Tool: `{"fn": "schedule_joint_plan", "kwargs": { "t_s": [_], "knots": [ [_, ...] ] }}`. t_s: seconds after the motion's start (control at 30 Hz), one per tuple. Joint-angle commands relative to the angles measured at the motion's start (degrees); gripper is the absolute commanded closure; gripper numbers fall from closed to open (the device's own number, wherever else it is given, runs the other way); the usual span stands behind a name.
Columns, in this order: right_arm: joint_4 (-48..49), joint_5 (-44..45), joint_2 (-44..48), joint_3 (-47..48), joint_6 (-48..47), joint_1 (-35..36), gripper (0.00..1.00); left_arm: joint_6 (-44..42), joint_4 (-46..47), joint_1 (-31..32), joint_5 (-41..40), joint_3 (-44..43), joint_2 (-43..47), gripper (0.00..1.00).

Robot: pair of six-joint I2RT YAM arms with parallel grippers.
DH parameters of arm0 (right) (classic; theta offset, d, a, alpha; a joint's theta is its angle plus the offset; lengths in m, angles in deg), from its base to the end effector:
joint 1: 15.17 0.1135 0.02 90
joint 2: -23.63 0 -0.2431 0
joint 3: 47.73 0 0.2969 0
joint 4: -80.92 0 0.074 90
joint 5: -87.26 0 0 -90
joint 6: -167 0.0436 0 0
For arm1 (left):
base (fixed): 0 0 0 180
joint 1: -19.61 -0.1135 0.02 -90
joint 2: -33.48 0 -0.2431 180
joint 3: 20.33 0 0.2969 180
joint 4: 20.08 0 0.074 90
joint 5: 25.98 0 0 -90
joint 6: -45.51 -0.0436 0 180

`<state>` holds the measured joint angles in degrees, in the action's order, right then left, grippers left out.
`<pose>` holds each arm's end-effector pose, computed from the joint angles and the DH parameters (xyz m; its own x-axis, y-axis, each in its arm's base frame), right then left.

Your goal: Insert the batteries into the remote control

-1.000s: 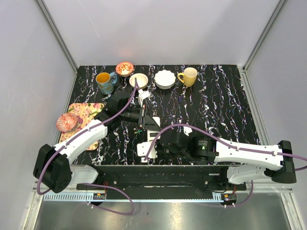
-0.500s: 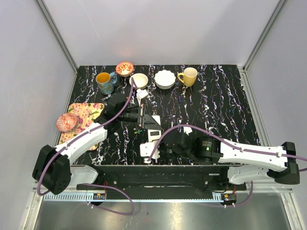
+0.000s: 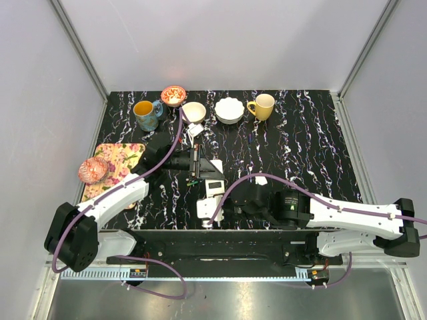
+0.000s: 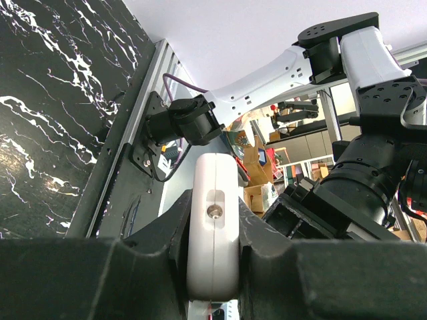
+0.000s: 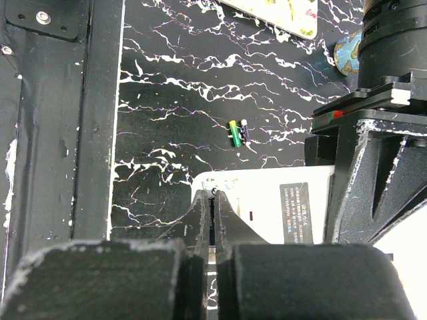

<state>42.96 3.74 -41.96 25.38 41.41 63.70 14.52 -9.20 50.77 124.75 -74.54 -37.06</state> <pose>0.0656 0.3082 0.3143 0.4769 -0.5714 -0.6678 -0.8345 -0.0557 -0.5483 0.2531 -0.1975 0.2502 -0.8957 0.0518 -0.4415 0.4432 0.0262 -0.8960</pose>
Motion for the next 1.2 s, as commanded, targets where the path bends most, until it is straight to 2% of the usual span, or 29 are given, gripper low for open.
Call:
{"fn": "schedule_joint_plan", "kwargs": {
  "t_s": [0.0,0.33,1.17],
  "knots": [
    [-9.4,0.5,-2.5,-2.7,1.2,0.2,1.0,7.6,5.1,0.1,3.0,-2.1,4.3,1.0],
    [-8.2,1.3,-2.1,-2.6,2.1,0.2,0.88,5.7,1.5,0.1,1.8,-1.5,3.2,1.0],
    [-3.8,4.8,-0.9,-2.5,3.3,0.2,0.63,5.6,0.9,0.2,0.6,-1.5,-0.2,1.0]
  ]
}}
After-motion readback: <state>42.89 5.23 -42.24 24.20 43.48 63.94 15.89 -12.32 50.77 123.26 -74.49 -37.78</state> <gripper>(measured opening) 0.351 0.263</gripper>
